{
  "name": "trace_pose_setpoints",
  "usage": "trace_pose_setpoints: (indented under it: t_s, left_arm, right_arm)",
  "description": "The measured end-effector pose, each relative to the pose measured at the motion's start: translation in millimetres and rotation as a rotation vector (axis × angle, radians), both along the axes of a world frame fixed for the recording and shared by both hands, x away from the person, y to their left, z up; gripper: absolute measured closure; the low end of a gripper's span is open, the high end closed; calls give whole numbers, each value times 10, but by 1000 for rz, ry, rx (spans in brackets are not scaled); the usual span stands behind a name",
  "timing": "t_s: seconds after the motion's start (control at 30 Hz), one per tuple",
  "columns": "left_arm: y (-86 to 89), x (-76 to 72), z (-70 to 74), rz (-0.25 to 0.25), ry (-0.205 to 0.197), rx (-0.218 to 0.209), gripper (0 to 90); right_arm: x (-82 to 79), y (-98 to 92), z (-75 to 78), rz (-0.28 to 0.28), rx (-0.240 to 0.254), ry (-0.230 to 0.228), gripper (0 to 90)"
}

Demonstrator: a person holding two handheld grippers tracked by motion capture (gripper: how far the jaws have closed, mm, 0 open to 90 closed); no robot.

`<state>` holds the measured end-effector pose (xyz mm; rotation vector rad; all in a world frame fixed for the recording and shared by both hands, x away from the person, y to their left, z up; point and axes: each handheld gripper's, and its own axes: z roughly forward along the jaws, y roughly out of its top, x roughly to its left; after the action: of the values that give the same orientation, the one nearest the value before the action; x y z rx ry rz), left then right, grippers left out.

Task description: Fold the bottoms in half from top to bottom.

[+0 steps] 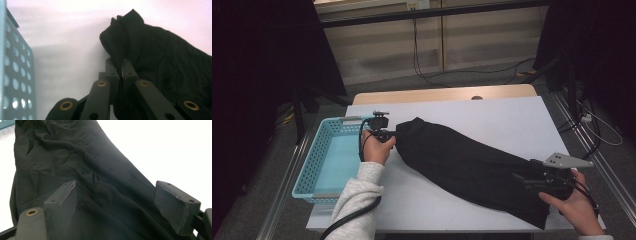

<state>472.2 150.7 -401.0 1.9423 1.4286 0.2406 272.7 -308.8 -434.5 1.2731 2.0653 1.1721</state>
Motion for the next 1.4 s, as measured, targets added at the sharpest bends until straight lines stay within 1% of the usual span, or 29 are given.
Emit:
trace_pose_setpoints:
  t_s: [0.03,0.07,0.13,0.17,0.2,0.3,0.33,0.37,0.43,0.47,0.57,0.7,0.73,0.77,0.87,1.0,1.03,1.13,1.2,1.23,1.4]
  left_arm:
    - [11,8,15,-3,-3,7,868]
    - [14,11,24,8,-5,0,868]
    - [36,18,42,13,-9,-4,868]
    - [51,18,49,13,-6,2,868]
    - [60,17,49,19,-6,-4,868]
    - [96,15,63,25,-7,-2,868]
    - [116,17,73,16,-11,9,868]
    - [122,18,88,31,-14,2,868]
    - [149,29,119,36,-22,3,868]
    - [163,33,134,30,-20,9,868]
    - [178,39,188,50,-34,2,869]
    - [171,32,223,50,-44,-3,869]
    - [166,25,231,36,-40,4,868]
    - [134,4,230,27,-48,5,869]
    - [39,-60,226,-15,-55,0,868]
    - [-147,-176,198,-85,-62,1,868]
    - [-207,-216,190,-101,-70,-3,868]
    - [-321,-298,160,-148,-75,-12,868]
    - [-385,-347,127,-171,-65,-32,868]
    - [-419,-372,102,-179,-69,-32,868]
    - [-506,-459,6,-214,-65,-40,867]
  right_arm:
    - [4,5,3,-1,1,2,188]
    - [8,10,1,1,0,0,188]
    - [15,15,-8,5,-7,4,186]
    - [15,14,-9,4,-7,4,185]
    - [16,11,-8,5,-8,4,183]
    - [19,20,4,4,-2,1,180]
    - [24,26,4,5,-5,-2,180]
    - [26,30,3,7,-6,-3,180]
    - [29,36,3,11,-10,-1,180]
    - [31,37,4,9,-8,0,179]
    - [34,40,8,7,-5,-1,179]
    - [39,37,16,11,-8,-5,178]
    - [37,38,20,9,-7,-6,178]
    - [37,39,21,10,-6,-6,179]
    - [39,47,18,10,-10,-5,178]
    - [43,61,13,15,-9,-4,178]
    - [43,65,12,16,-10,-4,178]
    - [45,71,9,18,-13,-4,178]
    - [46,69,6,18,-12,-3,178]
    - [46,69,6,18,-13,-3,178]
    - [39,70,16,15,-9,-6,177]
